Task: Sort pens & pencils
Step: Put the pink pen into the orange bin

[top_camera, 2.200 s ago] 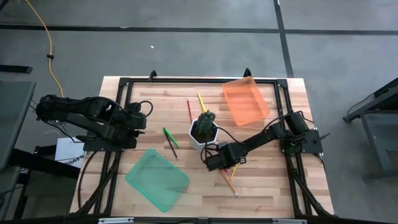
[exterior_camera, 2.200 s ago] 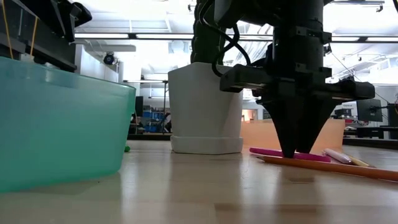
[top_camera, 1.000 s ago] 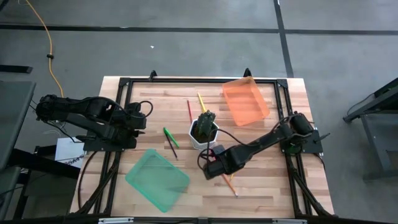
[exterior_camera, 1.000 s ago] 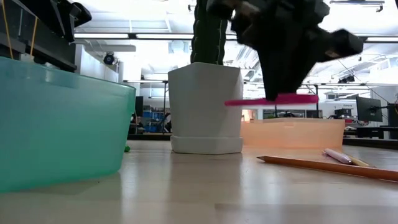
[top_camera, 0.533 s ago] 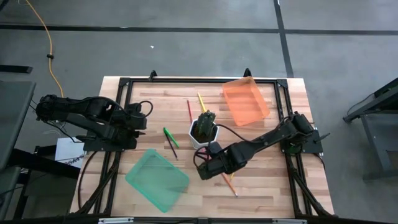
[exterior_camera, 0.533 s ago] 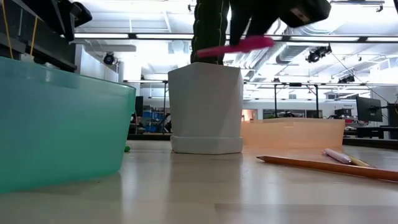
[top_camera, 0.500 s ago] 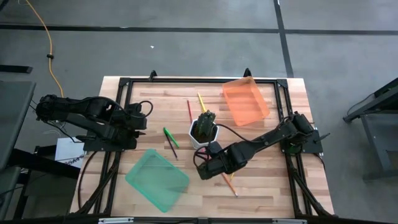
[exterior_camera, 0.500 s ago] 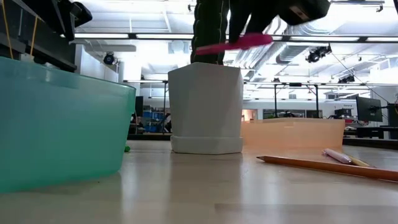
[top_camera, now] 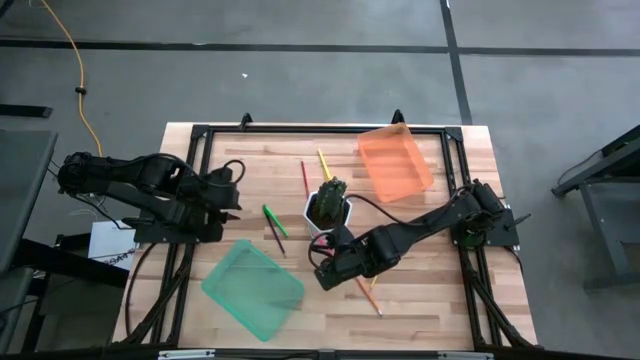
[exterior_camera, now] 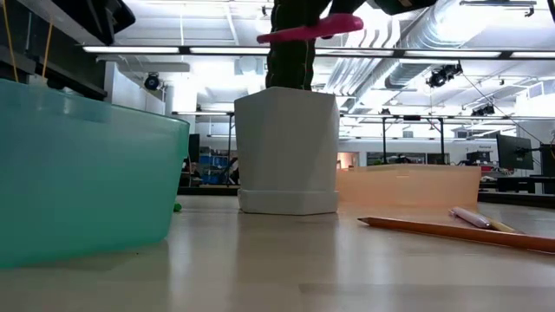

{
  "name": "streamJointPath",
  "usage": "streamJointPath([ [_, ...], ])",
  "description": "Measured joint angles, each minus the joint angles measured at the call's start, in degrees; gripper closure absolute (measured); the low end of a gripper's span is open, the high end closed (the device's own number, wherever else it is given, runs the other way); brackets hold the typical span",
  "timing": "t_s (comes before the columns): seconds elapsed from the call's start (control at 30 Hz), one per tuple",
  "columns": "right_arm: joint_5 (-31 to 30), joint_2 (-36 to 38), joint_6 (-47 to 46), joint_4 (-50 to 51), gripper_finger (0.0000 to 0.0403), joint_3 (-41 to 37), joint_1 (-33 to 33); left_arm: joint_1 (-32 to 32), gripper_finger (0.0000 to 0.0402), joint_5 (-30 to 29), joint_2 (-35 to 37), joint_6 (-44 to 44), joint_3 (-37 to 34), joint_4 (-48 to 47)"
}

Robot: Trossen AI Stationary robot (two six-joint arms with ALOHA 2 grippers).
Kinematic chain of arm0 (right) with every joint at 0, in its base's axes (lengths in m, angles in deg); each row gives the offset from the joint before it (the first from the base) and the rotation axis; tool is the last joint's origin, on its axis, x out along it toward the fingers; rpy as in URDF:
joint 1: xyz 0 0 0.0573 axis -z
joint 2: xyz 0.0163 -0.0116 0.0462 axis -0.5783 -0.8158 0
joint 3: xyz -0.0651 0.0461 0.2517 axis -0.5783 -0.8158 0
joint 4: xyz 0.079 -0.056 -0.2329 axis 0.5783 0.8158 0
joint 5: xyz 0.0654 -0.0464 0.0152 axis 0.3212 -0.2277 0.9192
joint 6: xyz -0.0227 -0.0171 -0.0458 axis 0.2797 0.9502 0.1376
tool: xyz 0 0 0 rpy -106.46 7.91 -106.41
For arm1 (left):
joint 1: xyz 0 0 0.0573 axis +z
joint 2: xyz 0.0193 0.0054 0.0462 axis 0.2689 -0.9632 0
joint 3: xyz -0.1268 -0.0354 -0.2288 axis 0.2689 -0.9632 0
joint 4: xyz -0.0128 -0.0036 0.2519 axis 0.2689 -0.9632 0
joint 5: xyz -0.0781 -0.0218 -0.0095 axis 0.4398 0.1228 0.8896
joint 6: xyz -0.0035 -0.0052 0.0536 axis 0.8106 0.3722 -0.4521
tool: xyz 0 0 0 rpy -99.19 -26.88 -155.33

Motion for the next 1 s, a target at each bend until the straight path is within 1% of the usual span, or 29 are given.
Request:
streamJointPath([
  [0.13,-0.58,-0.02,1.64,0.0,0.0357,1.76,0.0,0.0,0.0293,0.79,0.0,-0.04,0.02,1.32],
  [0.33,-5.24,0.0,3.95,1.14,0.0357,6.52,0.11,0.0,0.0293,0.81,0.0,-0.06,0.02,1.25],
  [0.7,-13.94,0.0,4.33,13.75,0.0357,18.6,-0.35,0.0,0.0293,0.81,0.0,-0.06,0.02,0.76],
  [1.0,-19.83,0.02,8.38,14.35,0.0357,26.54,-1.31,0.07,0.0293,0.81,-0.02,-0.45,0.02,0.74],
])
